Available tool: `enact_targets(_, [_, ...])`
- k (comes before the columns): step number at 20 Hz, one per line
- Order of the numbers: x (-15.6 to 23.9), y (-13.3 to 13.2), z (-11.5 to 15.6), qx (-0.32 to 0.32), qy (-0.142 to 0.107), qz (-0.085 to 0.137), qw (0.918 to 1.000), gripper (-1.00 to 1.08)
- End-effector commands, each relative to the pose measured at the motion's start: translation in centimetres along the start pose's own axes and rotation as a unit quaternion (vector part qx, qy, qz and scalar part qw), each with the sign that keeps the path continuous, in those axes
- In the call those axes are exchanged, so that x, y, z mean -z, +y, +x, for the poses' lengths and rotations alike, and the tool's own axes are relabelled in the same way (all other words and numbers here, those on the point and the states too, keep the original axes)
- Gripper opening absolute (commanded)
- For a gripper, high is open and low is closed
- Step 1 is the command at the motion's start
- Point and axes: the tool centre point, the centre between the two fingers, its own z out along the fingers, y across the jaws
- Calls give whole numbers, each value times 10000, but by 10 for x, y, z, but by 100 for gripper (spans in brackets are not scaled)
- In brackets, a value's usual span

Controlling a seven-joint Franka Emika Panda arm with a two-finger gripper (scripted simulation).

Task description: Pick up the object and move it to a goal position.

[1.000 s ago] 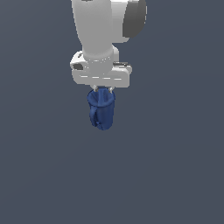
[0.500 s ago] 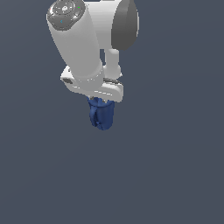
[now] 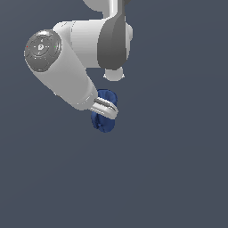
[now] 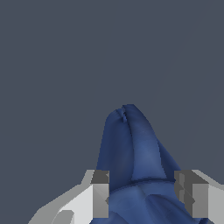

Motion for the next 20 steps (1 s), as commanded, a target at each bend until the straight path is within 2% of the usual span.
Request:
enact_targets(1, [-4,2,9,-195,-168,6,9997,28])
enact_targets(10, [-20,7,30,-714,-634,-12,9954,28])
enact_targets(20, [-28,9,38,-924,-832,-35,9922,28])
